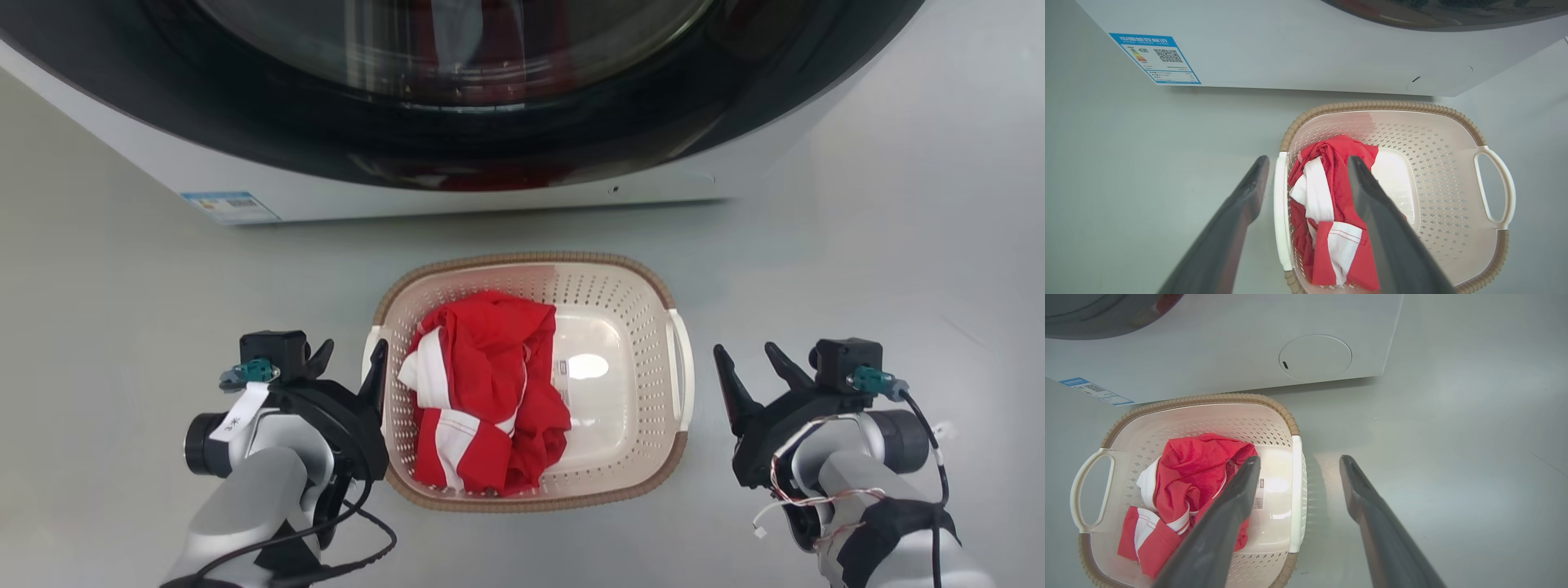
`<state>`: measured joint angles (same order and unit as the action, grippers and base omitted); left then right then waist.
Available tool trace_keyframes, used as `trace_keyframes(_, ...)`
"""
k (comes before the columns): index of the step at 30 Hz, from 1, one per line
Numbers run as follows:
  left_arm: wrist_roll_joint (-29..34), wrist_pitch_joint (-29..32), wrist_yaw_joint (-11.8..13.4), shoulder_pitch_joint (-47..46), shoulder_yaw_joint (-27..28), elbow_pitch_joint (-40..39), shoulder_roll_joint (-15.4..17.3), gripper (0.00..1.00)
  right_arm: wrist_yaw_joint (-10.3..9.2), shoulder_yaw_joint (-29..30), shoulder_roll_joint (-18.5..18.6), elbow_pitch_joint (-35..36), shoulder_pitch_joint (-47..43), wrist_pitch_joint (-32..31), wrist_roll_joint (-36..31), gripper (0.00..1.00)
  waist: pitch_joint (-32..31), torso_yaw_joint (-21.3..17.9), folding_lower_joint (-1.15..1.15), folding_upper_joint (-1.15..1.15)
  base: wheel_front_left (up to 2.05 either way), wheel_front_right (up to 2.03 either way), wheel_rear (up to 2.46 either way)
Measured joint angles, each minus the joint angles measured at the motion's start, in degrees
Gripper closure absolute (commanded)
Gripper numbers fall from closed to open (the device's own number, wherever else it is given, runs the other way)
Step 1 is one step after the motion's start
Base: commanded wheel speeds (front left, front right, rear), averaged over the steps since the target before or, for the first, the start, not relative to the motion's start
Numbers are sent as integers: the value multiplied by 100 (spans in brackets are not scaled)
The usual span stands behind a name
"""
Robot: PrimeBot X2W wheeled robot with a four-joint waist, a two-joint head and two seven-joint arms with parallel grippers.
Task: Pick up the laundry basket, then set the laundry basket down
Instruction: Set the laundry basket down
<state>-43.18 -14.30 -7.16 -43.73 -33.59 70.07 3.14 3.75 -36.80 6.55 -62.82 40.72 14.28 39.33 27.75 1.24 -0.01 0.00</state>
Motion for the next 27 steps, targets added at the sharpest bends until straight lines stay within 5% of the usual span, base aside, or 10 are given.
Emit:
trace_keyframes(13,145,0,272,670,230,-869,210,0,-274,346,156,871,-741,1,-142,0,-907,42,0,1,0,0,0)
trace_keyframes(27,610,-1,904,1758,615,-2552,639,0,-744,875,466,2383,-1682,1,-654,0,-1799,36,-1,0,0,0,0)
